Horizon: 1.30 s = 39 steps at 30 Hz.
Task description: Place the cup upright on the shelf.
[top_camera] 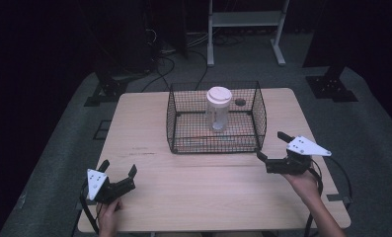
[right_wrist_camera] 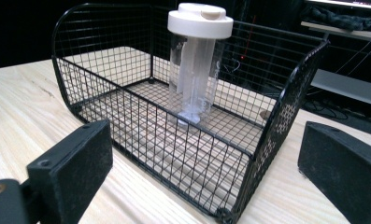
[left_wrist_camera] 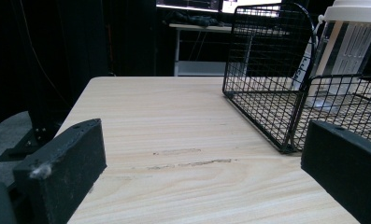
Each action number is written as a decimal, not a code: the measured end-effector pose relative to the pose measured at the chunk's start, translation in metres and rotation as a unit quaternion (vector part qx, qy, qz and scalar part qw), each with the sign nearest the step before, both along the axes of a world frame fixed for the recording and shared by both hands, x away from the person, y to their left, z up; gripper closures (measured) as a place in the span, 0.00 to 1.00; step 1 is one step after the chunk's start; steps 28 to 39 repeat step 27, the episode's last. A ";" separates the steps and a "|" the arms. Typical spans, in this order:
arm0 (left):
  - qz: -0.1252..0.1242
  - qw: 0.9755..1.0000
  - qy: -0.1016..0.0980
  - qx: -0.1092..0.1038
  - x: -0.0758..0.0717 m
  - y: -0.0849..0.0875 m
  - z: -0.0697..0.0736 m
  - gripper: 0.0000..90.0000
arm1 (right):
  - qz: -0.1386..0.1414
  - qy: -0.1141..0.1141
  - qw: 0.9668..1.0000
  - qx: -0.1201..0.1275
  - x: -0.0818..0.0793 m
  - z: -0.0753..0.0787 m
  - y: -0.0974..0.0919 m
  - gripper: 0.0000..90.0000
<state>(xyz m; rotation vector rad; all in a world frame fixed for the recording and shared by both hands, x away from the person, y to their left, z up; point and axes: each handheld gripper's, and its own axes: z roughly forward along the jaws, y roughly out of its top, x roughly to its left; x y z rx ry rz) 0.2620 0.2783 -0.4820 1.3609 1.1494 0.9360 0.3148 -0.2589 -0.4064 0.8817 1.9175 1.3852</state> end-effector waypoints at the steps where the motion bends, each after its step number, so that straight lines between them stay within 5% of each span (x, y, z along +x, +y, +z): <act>1: 0.000 1.000 0.000 0.000 0.000 0.000 0.000 0.00 | -0.001 0.001 1.000 0.000 -0.001 -0.001 -0.001 0.03; 27: 0.001 1.000 -0.001 0.001 0.000 0.000 0.000 0.00 | -0.018 -0.003 1.000 -0.002 -0.042 -0.032 -0.013 0.03; 39: 0.001 1.000 -0.001 0.001 0.000 0.000 0.000 0.00 | -0.018 -0.003 1.000 -0.002 -0.042 -0.032 -0.013 0.03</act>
